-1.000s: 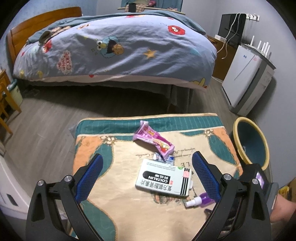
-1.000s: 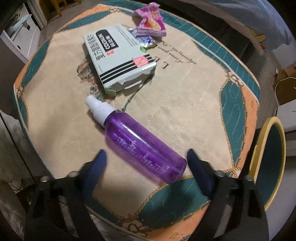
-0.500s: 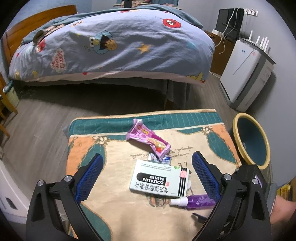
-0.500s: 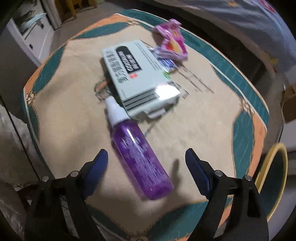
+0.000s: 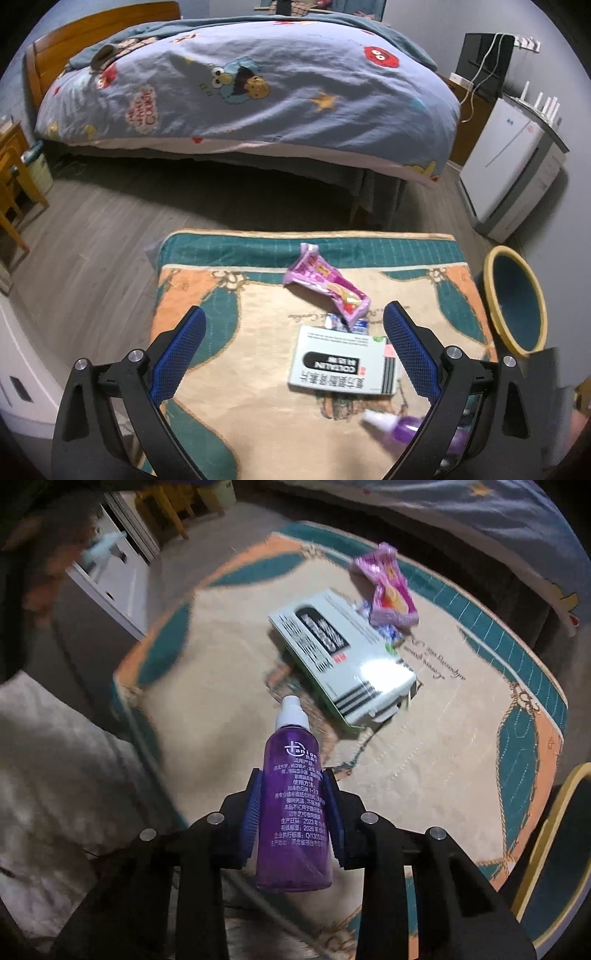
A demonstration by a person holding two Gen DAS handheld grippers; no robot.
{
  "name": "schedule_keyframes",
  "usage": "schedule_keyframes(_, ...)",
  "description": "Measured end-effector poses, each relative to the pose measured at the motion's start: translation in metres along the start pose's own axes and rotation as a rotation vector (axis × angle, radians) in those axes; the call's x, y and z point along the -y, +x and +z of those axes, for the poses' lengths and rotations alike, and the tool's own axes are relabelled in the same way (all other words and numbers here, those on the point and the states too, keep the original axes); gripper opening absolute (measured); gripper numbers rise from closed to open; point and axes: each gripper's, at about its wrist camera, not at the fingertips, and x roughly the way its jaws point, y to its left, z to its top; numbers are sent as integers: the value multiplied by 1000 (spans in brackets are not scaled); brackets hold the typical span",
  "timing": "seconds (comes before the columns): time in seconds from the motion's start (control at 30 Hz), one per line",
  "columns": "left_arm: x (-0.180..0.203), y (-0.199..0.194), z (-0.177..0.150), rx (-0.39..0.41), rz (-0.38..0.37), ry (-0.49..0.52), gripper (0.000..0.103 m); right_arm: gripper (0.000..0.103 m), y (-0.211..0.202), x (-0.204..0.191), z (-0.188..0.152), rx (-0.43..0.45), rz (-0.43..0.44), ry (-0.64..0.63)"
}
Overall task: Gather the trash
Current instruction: 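Grasp the purple spray bottle with the right tool while the left tool grasps the pink candy wrapper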
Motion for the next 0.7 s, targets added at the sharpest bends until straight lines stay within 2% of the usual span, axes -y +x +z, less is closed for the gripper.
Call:
schedule_keyframes(0.17,-9,16,9,-18,27,-10,96,32,-45,5,-2,84,-1,63)
schedule_keyframes(0.33,-7,40,13,-42,30,-30,96,32,-70,61,2,189,-66,237)
schedule_keyframes(0.53,14,85,12,-78,93,20,96,32,-79,114,-2,259,-143,398)
schedule_keyframes(0.7,35,125,10,-130,74,24,96,32,-81,144,-4,296,-152,511)
